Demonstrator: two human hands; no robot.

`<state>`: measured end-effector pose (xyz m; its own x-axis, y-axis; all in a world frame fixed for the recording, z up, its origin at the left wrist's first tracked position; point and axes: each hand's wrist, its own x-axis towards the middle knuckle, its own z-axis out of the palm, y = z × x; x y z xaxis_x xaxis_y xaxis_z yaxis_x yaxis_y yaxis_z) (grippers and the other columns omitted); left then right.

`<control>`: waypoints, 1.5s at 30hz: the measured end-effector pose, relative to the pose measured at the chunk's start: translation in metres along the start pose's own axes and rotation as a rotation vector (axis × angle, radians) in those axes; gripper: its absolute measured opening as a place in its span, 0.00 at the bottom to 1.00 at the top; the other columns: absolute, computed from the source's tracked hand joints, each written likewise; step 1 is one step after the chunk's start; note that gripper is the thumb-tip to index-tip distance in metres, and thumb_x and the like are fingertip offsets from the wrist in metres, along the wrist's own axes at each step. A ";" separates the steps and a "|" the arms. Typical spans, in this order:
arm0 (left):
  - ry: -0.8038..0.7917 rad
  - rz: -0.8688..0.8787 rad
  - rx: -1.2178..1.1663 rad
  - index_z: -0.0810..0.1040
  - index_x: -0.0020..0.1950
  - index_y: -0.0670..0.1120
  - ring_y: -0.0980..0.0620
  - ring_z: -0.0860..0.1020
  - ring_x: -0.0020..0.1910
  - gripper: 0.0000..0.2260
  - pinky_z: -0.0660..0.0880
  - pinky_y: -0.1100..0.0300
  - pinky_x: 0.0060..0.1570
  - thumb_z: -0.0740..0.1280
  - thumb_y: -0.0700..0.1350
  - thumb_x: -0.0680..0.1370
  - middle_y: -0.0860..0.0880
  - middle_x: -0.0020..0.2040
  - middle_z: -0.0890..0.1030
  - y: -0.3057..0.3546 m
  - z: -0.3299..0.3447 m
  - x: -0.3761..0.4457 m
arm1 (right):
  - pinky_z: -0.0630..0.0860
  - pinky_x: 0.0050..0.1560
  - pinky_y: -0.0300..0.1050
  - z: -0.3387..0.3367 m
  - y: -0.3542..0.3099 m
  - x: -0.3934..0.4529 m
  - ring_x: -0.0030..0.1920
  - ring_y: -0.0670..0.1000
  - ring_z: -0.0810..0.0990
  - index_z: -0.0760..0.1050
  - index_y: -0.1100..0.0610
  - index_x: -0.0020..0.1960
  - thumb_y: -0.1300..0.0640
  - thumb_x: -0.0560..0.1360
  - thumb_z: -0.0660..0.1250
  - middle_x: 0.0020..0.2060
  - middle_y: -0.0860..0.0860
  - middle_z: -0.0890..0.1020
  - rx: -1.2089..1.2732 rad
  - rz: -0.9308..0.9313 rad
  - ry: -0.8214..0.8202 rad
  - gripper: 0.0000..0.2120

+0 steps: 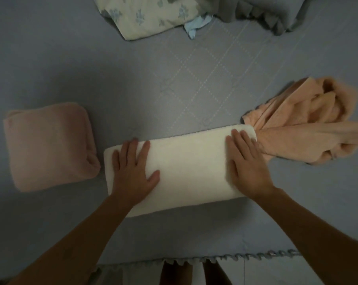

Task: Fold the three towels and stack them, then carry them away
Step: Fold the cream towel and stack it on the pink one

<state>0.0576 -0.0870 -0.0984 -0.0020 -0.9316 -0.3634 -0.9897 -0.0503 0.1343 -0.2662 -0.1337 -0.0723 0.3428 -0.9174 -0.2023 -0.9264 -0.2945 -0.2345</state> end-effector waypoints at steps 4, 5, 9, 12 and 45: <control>-0.069 0.025 -0.148 0.74 0.64 0.48 0.40 0.74 0.59 0.27 0.67 0.45 0.62 0.67 0.61 0.69 0.43 0.58 0.77 0.007 -0.035 0.042 | 0.66 0.59 0.58 -0.007 -0.007 -0.048 0.61 0.62 0.71 0.72 0.54 0.64 0.53 0.70 0.72 0.61 0.59 0.74 0.182 0.645 0.112 0.24; -0.130 0.025 -0.230 0.76 0.58 0.48 0.42 0.76 0.56 0.23 0.70 0.48 0.58 0.71 0.60 0.70 0.45 0.55 0.78 0.002 -0.044 0.053 | 0.69 0.56 0.57 -0.005 -0.007 -0.058 0.58 0.61 0.74 0.72 0.54 0.63 0.48 0.69 0.73 0.59 0.58 0.76 0.290 0.869 0.088 0.25; -0.463 -0.113 -0.360 0.78 0.53 0.45 0.43 0.77 0.55 0.21 0.67 0.56 0.48 0.76 0.57 0.69 0.46 0.52 0.79 -0.024 -0.064 0.079 | 0.77 0.51 0.54 0.000 -0.021 -0.064 0.49 0.57 0.80 0.75 0.58 0.58 0.43 0.75 0.67 0.50 0.56 0.81 1.357 1.492 -0.129 0.20; -0.554 -0.285 -0.469 0.77 0.65 0.41 0.43 0.76 0.62 0.29 0.71 0.55 0.58 0.76 0.55 0.70 0.42 0.64 0.78 -0.030 -0.057 0.058 | 0.76 0.61 0.58 -0.009 -0.028 -0.031 0.58 0.58 0.78 0.72 0.59 0.68 0.54 0.76 0.69 0.61 0.56 0.79 1.389 1.334 0.021 0.22; -0.204 -0.841 -1.558 0.75 0.63 0.48 0.50 0.82 0.29 0.13 0.81 0.59 0.31 0.68 0.45 0.78 0.48 0.36 0.86 0.085 -0.083 -0.187 | 0.72 0.26 0.40 -0.095 -0.069 -0.107 0.22 0.48 0.70 0.71 0.53 0.60 0.51 0.75 0.69 0.34 0.55 0.78 1.277 0.756 -0.671 0.16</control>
<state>-0.0138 0.0528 0.0575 0.2478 -0.4292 -0.8686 0.3043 -0.8167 0.4903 -0.2537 -0.0407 0.0555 0.2138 -0.3662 -0.9056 -0.2988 0.8581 -0.4175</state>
